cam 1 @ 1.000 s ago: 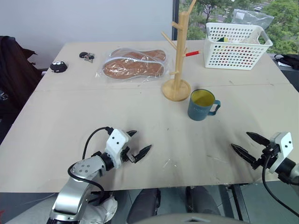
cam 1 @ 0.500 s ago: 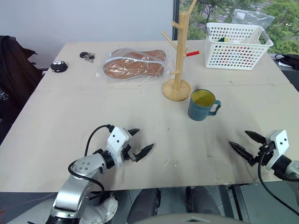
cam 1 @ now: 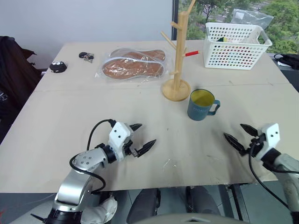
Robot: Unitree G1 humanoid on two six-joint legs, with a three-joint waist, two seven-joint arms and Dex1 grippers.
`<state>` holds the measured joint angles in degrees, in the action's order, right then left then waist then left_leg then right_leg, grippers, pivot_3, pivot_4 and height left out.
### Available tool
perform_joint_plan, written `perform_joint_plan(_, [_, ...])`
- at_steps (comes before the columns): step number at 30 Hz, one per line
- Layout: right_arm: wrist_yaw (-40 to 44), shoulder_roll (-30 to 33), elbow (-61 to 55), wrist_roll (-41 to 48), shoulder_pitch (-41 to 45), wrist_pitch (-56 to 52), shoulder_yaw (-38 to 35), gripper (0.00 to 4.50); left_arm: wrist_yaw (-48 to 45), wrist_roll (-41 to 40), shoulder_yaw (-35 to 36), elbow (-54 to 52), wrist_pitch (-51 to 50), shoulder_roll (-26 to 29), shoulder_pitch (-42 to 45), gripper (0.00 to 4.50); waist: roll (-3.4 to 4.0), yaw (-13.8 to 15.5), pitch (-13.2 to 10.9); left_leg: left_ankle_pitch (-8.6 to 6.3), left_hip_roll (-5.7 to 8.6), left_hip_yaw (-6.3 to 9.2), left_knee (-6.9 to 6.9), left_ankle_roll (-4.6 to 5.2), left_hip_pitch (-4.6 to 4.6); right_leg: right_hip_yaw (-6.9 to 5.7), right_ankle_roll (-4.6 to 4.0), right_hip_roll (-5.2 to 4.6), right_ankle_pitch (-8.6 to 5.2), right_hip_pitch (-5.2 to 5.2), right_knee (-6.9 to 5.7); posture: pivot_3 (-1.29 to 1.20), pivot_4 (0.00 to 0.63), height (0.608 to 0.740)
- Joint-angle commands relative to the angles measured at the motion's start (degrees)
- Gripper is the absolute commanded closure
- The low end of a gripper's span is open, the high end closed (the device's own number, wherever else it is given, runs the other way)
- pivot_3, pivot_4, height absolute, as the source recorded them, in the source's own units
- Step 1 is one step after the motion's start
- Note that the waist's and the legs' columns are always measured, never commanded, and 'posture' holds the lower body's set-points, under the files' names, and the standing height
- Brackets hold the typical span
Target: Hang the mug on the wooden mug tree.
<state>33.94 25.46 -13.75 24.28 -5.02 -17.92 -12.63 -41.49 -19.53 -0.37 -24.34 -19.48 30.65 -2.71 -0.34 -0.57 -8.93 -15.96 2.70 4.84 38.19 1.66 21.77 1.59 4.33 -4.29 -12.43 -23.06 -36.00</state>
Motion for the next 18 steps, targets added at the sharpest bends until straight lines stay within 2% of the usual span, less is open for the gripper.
perform_joint_plan(1, [-6.44,-2.63,-0.33,-3.84,4.33,0.76,1.75,0.02,-1.02,-1.98,-1.33,-3.92,-1.71,0.41,2.41,0.00,0.01,-0.01,0.00,0.00,0.00,0.00,0.00,-0.01,0.00,0.00,0.00,0.01,0.00,0.00,0.00,0.00,0.150,0.740])
perform_joint_plan(6, [-10.00,-6.40,3.49,-6.15,9.55,2.83,3.31,0.02,-1.28,-3.49,-2.88,-6.83,-5.19,0.64,5.78,0.00,0.01,0.12,-0.01,0.12,0.08,0.05,0.00,-0.21,0.06,-0.02,0.01,-0.02,0.00,-0.03,0.02,0.00,0.150,0.740])
perform_joint_plan(15, [-12.97,-9.49,11.27,-10.85,14.74,8.11,5.02,0.02,-1.92,-4.97,-4.15,-9.52,-8.31,1.70,8.23,0.00,0.03,-0.20,-0.02,0.15,0.06,0.03,-0.11,-0.26,0.07,0.01,0.00,0.05,0.00,-0.12,0.01,0.00,0.150,0.740])
perform_joint_plan(16, [-13.03,-9.71,12.00,-11.18,15.11,8.59,5.25,0.53,-1.77,-5.00,-4.26,-9.61,-8.49,1.65,8.43,0.00,0.03,-0.22,-0.02,0.15,0.06,0.03,-0.11,-0.26,0.07,0.01,0.00,0.05,0.01,-0.12,0.00,0.00,0.150,0.740])
perform_joint_plan(18, [-12.72,-10.27,13.80,-11.45,16.11,9.59,5.72,1.29,-1.74,-4.91,-4.47,-9.62,-8.43,1.59,8.63,0.00,0.03,-0.24,-0.02,0.15,0.06,0.03,-0.11,-0.25,0.07,0.01,0.00,0.07,0.01,-0.12,-0.01,0.00,0.150,0.740])
